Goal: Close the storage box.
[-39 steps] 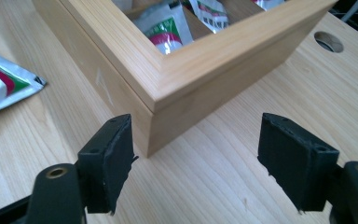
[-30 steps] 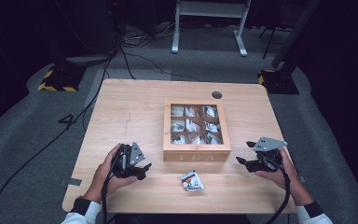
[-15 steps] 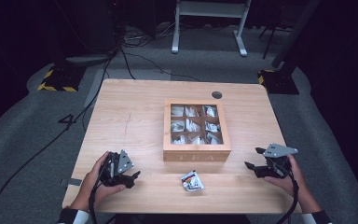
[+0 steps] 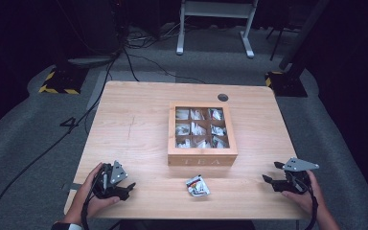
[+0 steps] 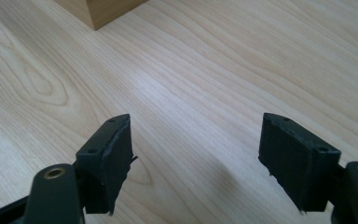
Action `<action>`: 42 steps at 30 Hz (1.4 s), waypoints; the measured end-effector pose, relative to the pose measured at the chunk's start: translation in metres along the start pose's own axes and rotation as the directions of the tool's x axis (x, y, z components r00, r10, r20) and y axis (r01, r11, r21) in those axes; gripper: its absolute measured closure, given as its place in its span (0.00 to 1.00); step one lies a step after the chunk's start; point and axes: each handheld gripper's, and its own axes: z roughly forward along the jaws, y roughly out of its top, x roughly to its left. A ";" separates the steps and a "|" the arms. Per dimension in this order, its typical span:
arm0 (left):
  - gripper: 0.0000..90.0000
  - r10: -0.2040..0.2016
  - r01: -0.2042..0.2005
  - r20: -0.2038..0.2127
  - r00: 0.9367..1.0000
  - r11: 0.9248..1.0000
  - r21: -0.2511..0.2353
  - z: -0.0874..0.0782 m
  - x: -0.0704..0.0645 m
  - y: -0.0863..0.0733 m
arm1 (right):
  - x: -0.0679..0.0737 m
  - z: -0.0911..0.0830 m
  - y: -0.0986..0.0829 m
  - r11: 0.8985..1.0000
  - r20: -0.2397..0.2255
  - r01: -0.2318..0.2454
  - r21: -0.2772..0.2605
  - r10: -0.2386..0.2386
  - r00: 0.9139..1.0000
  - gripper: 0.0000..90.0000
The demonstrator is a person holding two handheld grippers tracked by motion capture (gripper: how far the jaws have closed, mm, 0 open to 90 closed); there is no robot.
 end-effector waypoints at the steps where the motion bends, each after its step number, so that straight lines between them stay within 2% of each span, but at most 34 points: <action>1: 0.21 0.000 0.000 0.000 1.000 1.000 0.000 0.000 0.000 0.000 | 0.000 0.000 0.000 1.000 0.000 0.000 0.000 0.000 1.000 0.29; 3: 0.21 -0.012 0.012 0.007 1.000 1.000 0.002 0.000 0.002 -0.004 | -0.002 -0.002 -0.006 1.000 0.007 -0.028 -0.006 0.028 1.000 0.28; 4: 0.21 -0.042 0.042 0.031 0.999 0.999 -0.003 0.000 0.005 -0.007 | -0.002 -0.002 -0.008 0.999 0.012 -0.035 -0.006 0.035 0.999 0.28; 7: 0.21 -0.066 0.066 0.043 0.997 0.998 -0.006 0.000 0.008 -0.011 | -0.003 -0.004 -0.013 0.999 0.025 -0.050 -0.004 0.050 0.998 0.27; 8: 0.21 -0.090 0.091 0.045 0.995 0.996 -0.008 0.000 0.009 -0.014 | -0.004 -0.005 -0.014 0.998 0.026 -0.057 -0.008 0.057 0.998 0.27; 10: 0.21 -0.096 0.096 0.048 0.994 0.995 -0.005 0.000 0.010 -0.016 | -0.004 -0.006 -0.016 0.998 0.026 -0.064 -0.012 0.065 0.998 0.27; 11: 0.21 -0.103 0.103 0.051 0.993 0.995 -0.006 0.000 0.011 -0.018 | -0.005 -0.008 -0.018 0.996 0.030 -0.082 -0.017 0.083 0.996 0.27; 13: 0.21 -0.125 0.127 0.063 0.990 0.992 -0.014 0.000 0.014 -0.021 | -0.006 -0.009 -0.020 0.996 0.030 -0.087 -0.020 0.088 0.996 0.27; 14: 0.21 -0.135 0.136 0.062 0.989 0.990 -0.018 -0.001 0.015 -0.023 | -0.007 -0.010 -0.023 0.994 0.034 -0.108 -0.022 0.109 0.993 0.27; 17: 0.21 -0.173 0.175 0.083 0.982 0.984 -0.022 0.000 0.018 -0.028 | -0.009 -0.011 -0.027 0.991 0.033 -0.133 -0.028 0.134 0.990 0.26; 18: 0.21 -0.192 0.196 0.095 0.977 0.980 -0.027 0.000 0.020 -0.031 | -0.009 -0.012 -0.028 0.990 0.034 -0.141 -0.030 0.142 0.989 0.26; 20: 0.20 -0.209 0.214 0.102 0.973 0.976 -0.036 0.000 0.021 -0.033 | -0.011 -0.013 -0.031 0.986 0.038 -0.161 -0.037 0.162 0.986 0.26; 23: 0.19 -0.204 0.210 0.102 0.974 0.976 -0.054 0.000 0.022 -0.035 | -0.012 -0.014 -0.034 0.983 0.044 -0.177 -0.044 0.179 0.983 0.26; 24: 0.18 -0.213 0.221 0.096 0.972 0.972 -0.078 0.001 0.021 -0.038 | -0.013 -0.014 -0.036 0.979 0.048 -0.199 -0.045 0.201 0.978 0.26; 29: 0.18 -0.228 0.234 0.080 0.970 0.969 -0.076 0.002 0.020 -0.037 | -0.014 -0.014 -0.039 0.977 0.076 -0.211 -0.027 0.213 0.974 0.26; 34: 0.18 -0.228 0.234 0.079 0.970 0.969 -0.076 0.002 0.020 -0.037 | -0.014 -0.014 -0.040 0.980 0.075 -0.198 -0.018 0.199 0.977 0.24; 42: 0.18 -0.229 0.235 0.079 0.970 0.969 -0.075 0.002 0.020 -0.037 | -0.014 -0.011 -0.038 0.979 0.080 -0.202 -0.012 0.202 0.976 0.21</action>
